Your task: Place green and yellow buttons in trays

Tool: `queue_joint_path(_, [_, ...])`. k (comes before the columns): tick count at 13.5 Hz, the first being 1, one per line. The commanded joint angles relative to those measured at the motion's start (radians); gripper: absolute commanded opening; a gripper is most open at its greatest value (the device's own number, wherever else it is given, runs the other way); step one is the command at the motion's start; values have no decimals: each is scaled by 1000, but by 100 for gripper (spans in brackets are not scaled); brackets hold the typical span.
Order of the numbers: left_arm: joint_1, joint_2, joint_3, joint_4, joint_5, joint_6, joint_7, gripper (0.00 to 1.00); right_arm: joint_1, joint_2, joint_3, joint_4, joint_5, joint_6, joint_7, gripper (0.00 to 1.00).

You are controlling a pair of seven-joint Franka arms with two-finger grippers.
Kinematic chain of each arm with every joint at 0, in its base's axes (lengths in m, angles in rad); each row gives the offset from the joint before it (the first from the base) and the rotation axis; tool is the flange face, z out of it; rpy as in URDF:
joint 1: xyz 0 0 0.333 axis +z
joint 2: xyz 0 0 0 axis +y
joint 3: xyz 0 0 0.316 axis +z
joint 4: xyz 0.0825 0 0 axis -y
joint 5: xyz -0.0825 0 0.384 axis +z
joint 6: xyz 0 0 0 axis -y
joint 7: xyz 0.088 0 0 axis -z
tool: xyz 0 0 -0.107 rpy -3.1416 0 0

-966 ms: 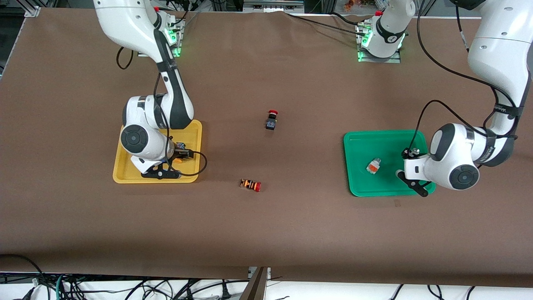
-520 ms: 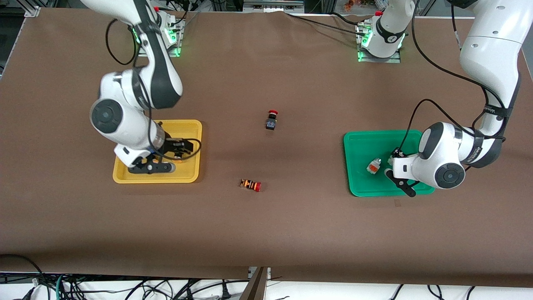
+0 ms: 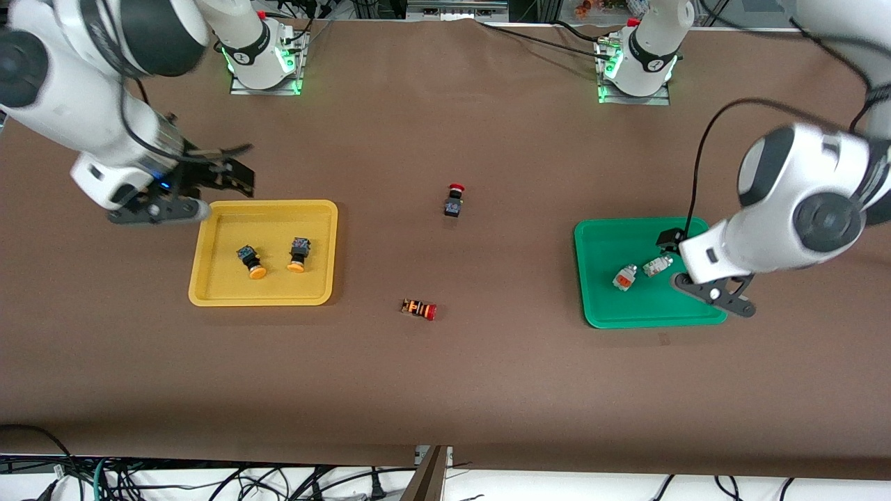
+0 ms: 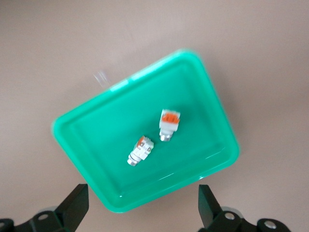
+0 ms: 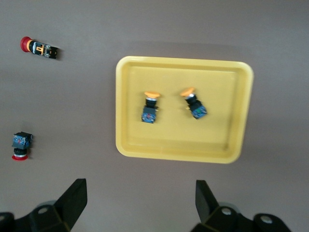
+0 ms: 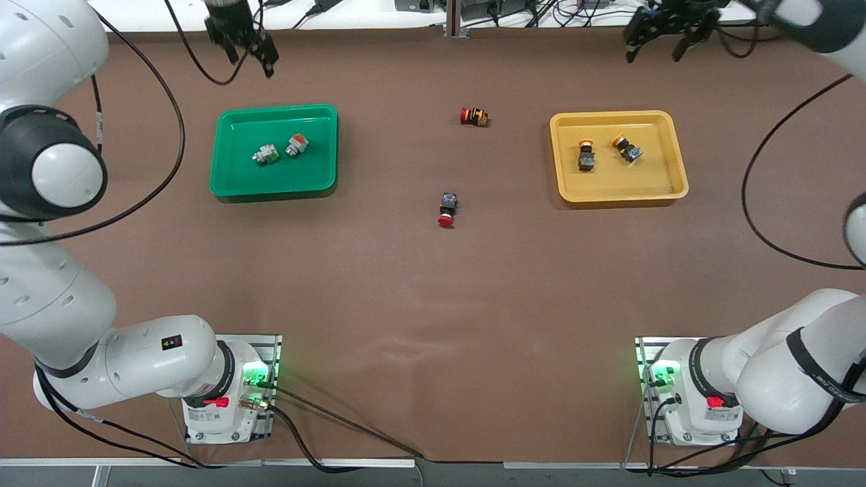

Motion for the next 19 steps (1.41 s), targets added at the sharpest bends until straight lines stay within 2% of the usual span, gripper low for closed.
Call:
queue_joint_path(1, [1,-93,-37,45,-10,-63,-110,100,-190,-89,166,-62,-40,-16,-43,99])
queue_joint_path(3, [6,-168,-54,50,-19,-107,-237,100,-357,-103,302,-72,-45,-16,-100,99])
queue_joint_path(5, [6,-175,-51,96,-27,-114,-426,100,-529,-110,460,-72,-45,-19,-132,99])
queue_joint_path(6, [6,-173,-49,113,-29,-134,-453,100,-606,-110,529,-69,-45,-22,-149,99])
queue_joint_path(10, [18,-170,-43,122,-101,-192,-444,100,-616,-82,527,-36,-43,-28,-162,99])
queue_joint_path(19, [17,-173,-55,124,-105,-206,-416,100,-605,-80,535,-5,-45,-32,-157,99])
